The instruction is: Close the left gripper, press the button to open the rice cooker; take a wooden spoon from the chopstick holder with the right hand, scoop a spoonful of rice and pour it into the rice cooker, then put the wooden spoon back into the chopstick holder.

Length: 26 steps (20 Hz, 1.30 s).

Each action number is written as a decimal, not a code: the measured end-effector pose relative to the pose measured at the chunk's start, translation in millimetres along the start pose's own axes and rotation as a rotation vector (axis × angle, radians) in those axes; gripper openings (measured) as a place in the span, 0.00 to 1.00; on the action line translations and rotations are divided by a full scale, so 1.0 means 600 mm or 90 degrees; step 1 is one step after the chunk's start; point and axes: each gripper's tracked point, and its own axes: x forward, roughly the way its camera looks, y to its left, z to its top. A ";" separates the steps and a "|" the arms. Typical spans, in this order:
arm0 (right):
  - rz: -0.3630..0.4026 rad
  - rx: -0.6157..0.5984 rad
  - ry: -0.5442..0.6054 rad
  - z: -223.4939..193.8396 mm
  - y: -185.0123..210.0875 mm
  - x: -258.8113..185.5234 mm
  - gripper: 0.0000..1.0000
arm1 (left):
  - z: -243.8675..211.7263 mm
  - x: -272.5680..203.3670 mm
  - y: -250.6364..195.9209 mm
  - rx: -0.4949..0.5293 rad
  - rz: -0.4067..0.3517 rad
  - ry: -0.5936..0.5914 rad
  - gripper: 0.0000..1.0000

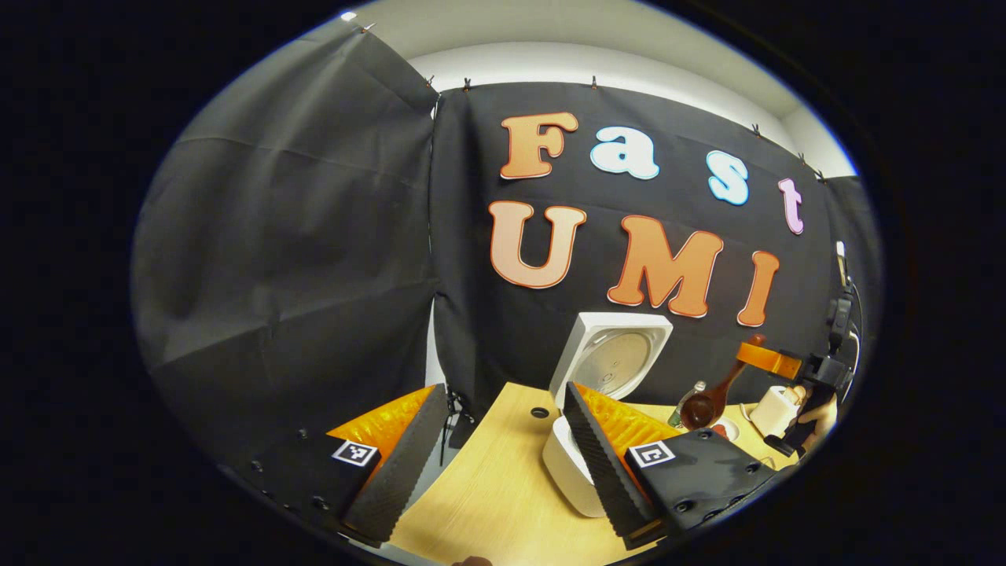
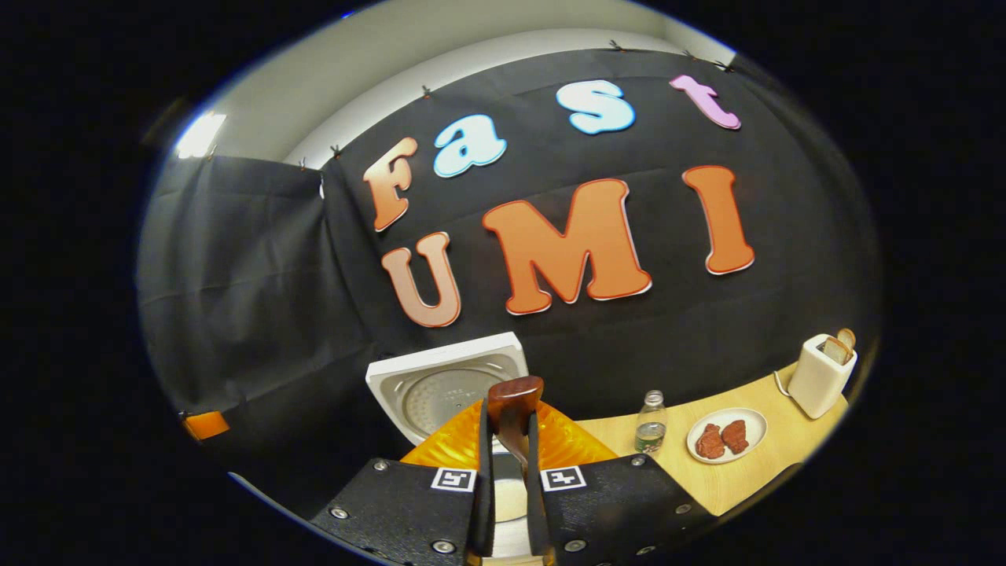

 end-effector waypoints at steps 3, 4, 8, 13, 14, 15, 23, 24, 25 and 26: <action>-0.036 0.034 -0.009 0.009 -0.089 -0.056 0.16 | 0.011 0.003 -0.038 0.000 -0.012 -0.014 1.00; -0.051 0.042 -0.012 0.011 -0.121 -0.073 0.16 | 0.016 0.005 -0.053 -0.004 -0.020 -0.020 1.00; -0.119 0.066 -0.021 0.023 -0.263 -0.155 0.16 | 0.025 0.008 -0.097 0.004 -0.027 -0.028 1.00; -0.189 0.106 -0.024 0.012 -0.418 -0.247 0.16 | 0.048 -0.002 -0.123 0.006 -0.010 -0.045 1.00; -0.197 0.113 -0.020 0.001 -0.442 -0.263 0.16 | 0.055 -0.006 -0.123 0.013 -0.001 -0.052 1.00; -0.206 0.119 -0.013 -0.010 -0.463 -0.276 0.16 | 0.059 -0.010 -0.122 0.021 0.014 -0.057 1.00; -0.230 0.200 0.042 -0.119 -0.577 -0.306 0.16 | 0.063 -0.039 -0.150 0.035 0.062 -0.068 1.00; -0.230 0.211 0.051 -0.136 -0.586 -0.302 0.16 | 0.064 -0.041 -0.162 0.031 0.060 -0.073 1.00; -0.230 0.224 0.062 -0.155 -0.594 -0.299 0.16 | 0.062 -0.044 -0.158 0.033 0.072 -0.075 1.00; -0.231 0.235 0.073 -0.173 -0.601 -0.295 0.16 | 0.060 -0.045 -0.158 0.041 0.076 -0.070 0.99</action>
